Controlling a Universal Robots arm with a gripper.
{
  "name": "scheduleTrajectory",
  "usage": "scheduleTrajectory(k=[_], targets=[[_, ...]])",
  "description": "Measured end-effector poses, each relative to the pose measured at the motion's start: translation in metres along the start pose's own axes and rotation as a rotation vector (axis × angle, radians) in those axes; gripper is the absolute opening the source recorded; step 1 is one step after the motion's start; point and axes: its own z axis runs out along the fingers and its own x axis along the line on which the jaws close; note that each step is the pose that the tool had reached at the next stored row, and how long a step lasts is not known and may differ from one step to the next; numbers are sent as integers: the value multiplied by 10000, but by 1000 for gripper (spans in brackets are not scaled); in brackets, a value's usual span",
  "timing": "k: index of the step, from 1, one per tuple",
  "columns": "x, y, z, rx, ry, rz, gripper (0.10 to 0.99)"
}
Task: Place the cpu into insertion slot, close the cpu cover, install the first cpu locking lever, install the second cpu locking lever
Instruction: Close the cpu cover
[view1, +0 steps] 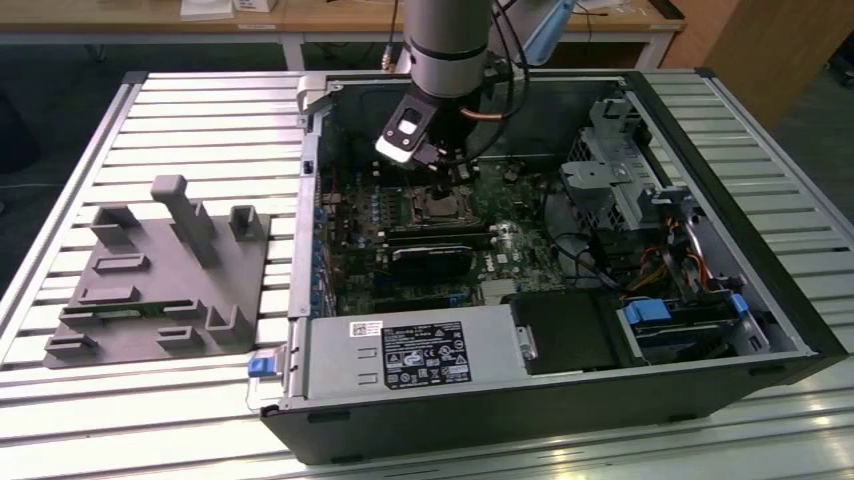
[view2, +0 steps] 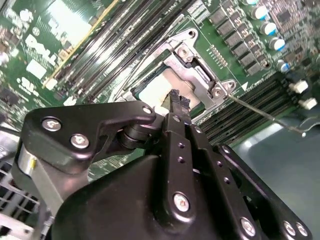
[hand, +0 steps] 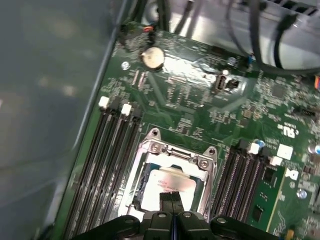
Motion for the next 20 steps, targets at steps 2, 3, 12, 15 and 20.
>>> scheduleTrajectory(k=[2,3,12,15,20], targets=[[0,0,1,3,15,-365,106],[0,0,2,4,23,-540,106],[0,0,8,17,98,-2189,106],[0,0,9,21,121,-2728,106],[0,0,13,28,163,-3643,106]])
